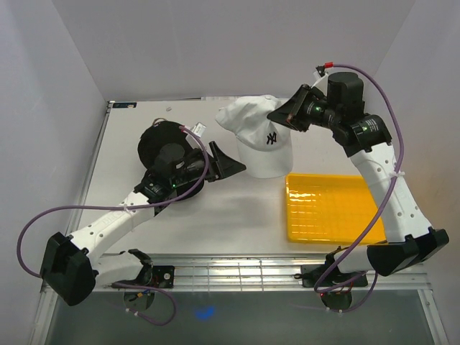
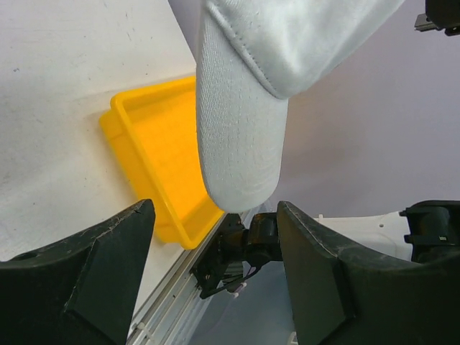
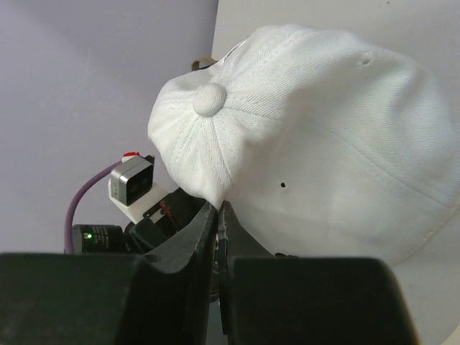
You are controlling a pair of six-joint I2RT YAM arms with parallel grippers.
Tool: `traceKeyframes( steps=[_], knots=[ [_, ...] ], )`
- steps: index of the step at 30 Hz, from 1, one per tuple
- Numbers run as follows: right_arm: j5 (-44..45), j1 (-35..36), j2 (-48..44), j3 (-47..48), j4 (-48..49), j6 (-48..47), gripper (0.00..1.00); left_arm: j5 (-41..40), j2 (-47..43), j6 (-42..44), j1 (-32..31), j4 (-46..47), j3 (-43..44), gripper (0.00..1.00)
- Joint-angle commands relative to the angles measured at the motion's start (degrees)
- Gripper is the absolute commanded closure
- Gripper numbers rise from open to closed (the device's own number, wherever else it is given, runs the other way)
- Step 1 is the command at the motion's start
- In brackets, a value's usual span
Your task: Stack the hats
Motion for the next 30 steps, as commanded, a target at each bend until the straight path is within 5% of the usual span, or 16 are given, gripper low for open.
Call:
traceKeyframes(
  steps=[1,16,24,25,29,30],
  knots=[
    [0.5,1.6,-0.1,3.6,3.9,2.2,0.92,-1.0,0.2,1.0,-0.7,4.6,0.2,0.21],
    [0.5,4.6,-0.2,1.5,6.7,4.2,0.92,-0.9,3.6,-4.5,-2.2,13.0,-0.2,0.27],
    [0.6,5.2,-0.1,-0.6,7.9,4.2,0.92,-0.1,2.9,-12.3,-2.2,16.1,0.5,0.83],
    [0.4,5.2,0.1,-0.6,8.0,3.9,0.92,-0.4,2.8,-13.5,-2.1,16.5,0.7,0.98],
    [2.3,5.1,1.0,1.5,7.1,2.1,0.42,-3.3,0.3,-20.7,-0.1,18.2,1.8,1.0],
    [4.1,5.0,0.9,1.7,6.6,1.4,0.36,-3.6,-0.3,-23.1,1.5,18.7,2.3,1.0]
  ],
)
